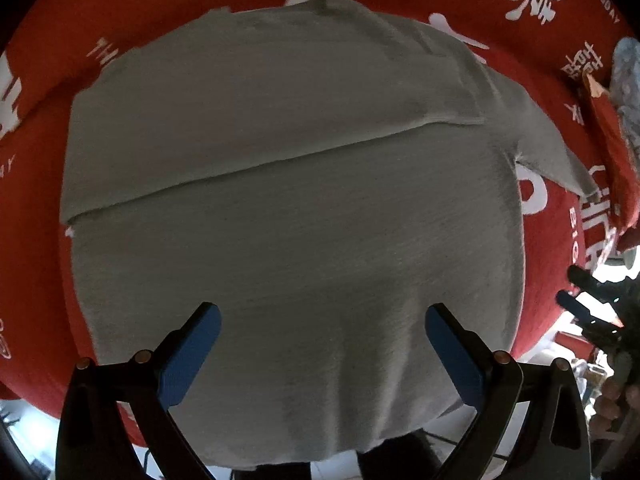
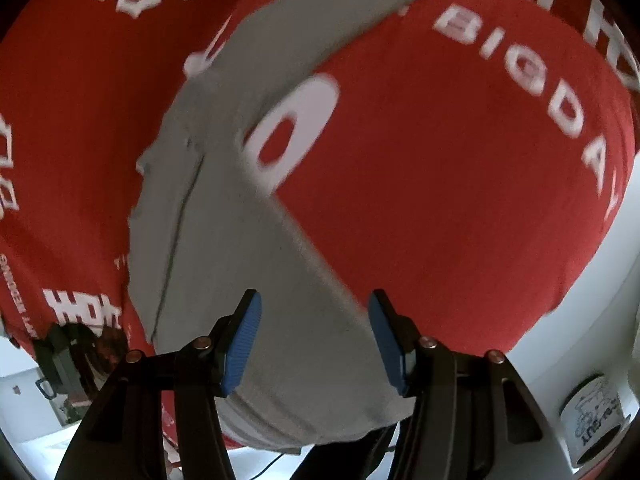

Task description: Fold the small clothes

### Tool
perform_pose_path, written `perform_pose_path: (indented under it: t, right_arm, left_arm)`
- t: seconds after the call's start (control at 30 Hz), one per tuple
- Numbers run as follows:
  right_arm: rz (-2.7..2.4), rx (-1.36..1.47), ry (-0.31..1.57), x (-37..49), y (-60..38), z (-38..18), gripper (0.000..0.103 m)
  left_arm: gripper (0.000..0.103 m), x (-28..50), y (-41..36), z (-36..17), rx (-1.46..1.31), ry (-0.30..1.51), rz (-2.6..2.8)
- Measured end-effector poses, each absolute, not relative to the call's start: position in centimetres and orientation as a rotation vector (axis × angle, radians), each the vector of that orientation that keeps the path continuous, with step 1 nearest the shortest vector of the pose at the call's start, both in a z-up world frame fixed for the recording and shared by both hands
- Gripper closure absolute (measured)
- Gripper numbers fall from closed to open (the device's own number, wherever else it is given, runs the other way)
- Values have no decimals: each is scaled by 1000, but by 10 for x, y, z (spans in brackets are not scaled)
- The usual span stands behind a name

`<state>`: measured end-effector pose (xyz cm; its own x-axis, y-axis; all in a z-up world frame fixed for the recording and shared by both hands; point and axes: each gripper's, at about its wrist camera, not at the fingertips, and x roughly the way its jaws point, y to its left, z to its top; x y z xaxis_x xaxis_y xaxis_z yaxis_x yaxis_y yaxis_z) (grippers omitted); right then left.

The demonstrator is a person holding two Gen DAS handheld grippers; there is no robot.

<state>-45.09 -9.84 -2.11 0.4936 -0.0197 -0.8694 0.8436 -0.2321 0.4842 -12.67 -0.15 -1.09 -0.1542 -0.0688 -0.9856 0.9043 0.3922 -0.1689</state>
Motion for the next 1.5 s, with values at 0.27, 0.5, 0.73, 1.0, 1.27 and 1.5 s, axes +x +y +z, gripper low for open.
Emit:
perform_pose_path:
  t: [0.27, 0.5, 0.73, 1.0, 1.27, 1.5]
  right_arm:
    - [-998, 1644, 638, -515, -167, -35, 43]
    - [-1150, 1668, 414, -579, -218, -51, 43]
    - [-1209, 1707, 242, -609, -252, -67, 43]
    - [-1144, 1783, 81, -610, -283, -76, 47]
    - [-898, 1856, -32, -586, -290, -74, 97]
    - [-713, 1760, -52, -536, -297, -38, 97]
  left_arm:
    - [1, -185, -65, -15, 764, 1464, -1038]
    - [1, -208, -107, -22, 731, 1466, -1035]
    - [1, -214, -127, -24, 744, 1442, -1028]
    - [1, -211, -129, -25, 727, 1442, -997]
    - [1, -190, -118, -19, 679, 1429, -951]
    - [1, -149, -101, -17, 624, 1404, -909]
